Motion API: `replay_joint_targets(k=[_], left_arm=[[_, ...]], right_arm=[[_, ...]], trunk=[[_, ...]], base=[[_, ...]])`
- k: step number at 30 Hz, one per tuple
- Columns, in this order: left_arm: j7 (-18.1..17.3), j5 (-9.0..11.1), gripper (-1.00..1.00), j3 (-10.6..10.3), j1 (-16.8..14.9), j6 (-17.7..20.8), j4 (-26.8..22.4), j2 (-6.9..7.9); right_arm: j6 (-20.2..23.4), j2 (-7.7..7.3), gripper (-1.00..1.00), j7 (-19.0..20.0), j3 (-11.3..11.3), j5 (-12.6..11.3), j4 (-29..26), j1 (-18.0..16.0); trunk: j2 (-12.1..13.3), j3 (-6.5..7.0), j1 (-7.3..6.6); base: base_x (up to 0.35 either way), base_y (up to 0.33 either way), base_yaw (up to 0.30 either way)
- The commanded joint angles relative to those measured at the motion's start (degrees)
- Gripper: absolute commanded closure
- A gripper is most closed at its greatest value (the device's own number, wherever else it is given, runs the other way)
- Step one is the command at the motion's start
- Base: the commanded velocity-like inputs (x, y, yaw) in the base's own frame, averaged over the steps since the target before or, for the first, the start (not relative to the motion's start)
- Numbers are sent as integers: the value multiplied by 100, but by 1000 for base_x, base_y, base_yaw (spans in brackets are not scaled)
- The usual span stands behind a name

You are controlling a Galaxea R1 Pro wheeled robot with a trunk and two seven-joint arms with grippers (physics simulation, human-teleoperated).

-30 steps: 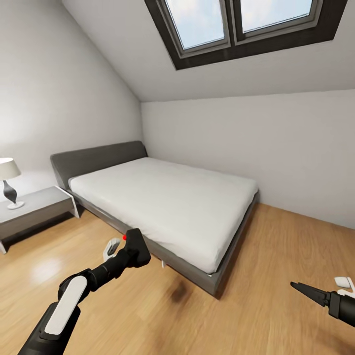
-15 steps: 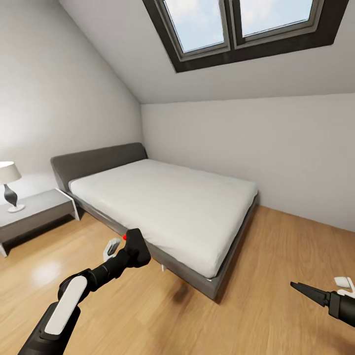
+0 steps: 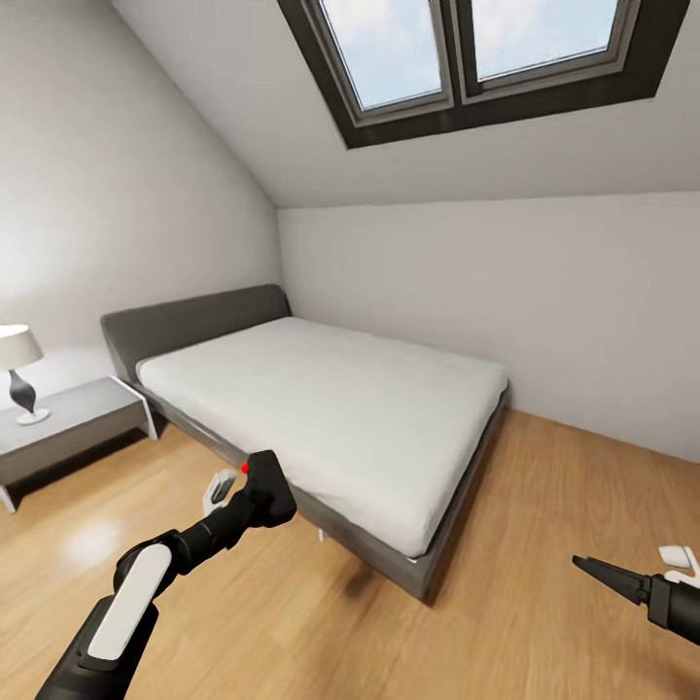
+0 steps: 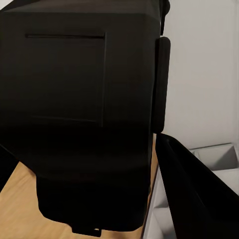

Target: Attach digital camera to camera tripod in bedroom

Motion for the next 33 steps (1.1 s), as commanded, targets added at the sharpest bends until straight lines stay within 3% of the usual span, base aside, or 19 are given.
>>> replay_joint_targets(k=[1, 20, 23, 24, 30, 33], left_arm=[[11, 29, 100, 8, -3, 30, -4, -2], [60, 14, 100, 6, -3, 24, 6, -4], [374, 15, 100, -3, -3, 24, 19, -4], [650, 17, 100, -5, -3, 24, 19, -9], [1544, 59, 100, -14, -3, 17, -26, -25], [1733, 66, 100, -17, -3, 16, -37, -46]], right_arm=[[37, -1, -100, 8, -3, -13, 1, -3], [37, 0, -100, 8, -3, -13, 0, -3], [37, 0, -100, 8, -2, -13, 0, -3], [37, 0, -100, 6, -2, -10, 1, -3], [37, 0, -100, -120, -2, -5, 4, -3], [37, 0, -100, -360, -2, -9, 10, -5]], trunk=[[39, 13, -24], [801, 354, -441], [921, 408, -507], [961, 425, -529], [1202, 533, -660], [1322, 587, -726]], base=[[0, 0, 0], [0, 0, 0], [0, 0, 0], [0, 0, 0], [0, 0, 0], [0, 0, 0]])
